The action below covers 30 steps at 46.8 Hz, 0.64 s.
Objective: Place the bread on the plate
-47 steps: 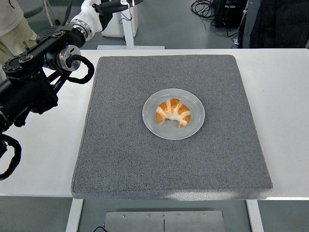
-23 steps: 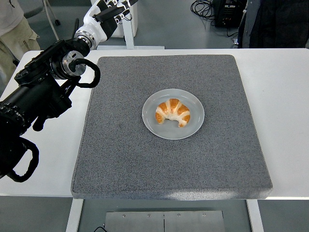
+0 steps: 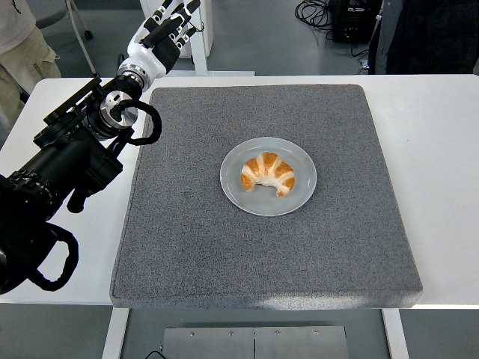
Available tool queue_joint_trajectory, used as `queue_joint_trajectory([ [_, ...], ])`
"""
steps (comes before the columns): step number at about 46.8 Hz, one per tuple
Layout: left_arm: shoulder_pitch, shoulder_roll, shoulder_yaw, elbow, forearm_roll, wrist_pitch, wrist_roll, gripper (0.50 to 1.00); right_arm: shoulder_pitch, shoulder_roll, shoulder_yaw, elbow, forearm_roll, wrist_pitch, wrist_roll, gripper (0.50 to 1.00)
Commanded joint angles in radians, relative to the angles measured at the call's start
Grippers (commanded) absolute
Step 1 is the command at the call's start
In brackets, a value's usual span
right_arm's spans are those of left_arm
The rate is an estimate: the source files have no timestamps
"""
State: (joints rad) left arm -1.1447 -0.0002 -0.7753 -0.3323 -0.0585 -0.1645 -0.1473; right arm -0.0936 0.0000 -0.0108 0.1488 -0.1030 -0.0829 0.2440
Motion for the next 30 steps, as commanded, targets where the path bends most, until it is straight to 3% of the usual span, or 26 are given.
queue_joint_trajectory([
  [1, 0.0, 0.0, -0.012, -0.001, 0.0, -0.001, 0.018, 1.0, 0.0, 0.0, 0.0, 0.0, 0.0, 0.0, 0.0, 1.0],
  [30, 0.053, 0.0, -0.024, 0.001, -0.027, -0.004, 0.014, 1.0, 0.003, 0.0, -0.009, 0.012, -0.001, 0.002, 0.004, 1.0],
])
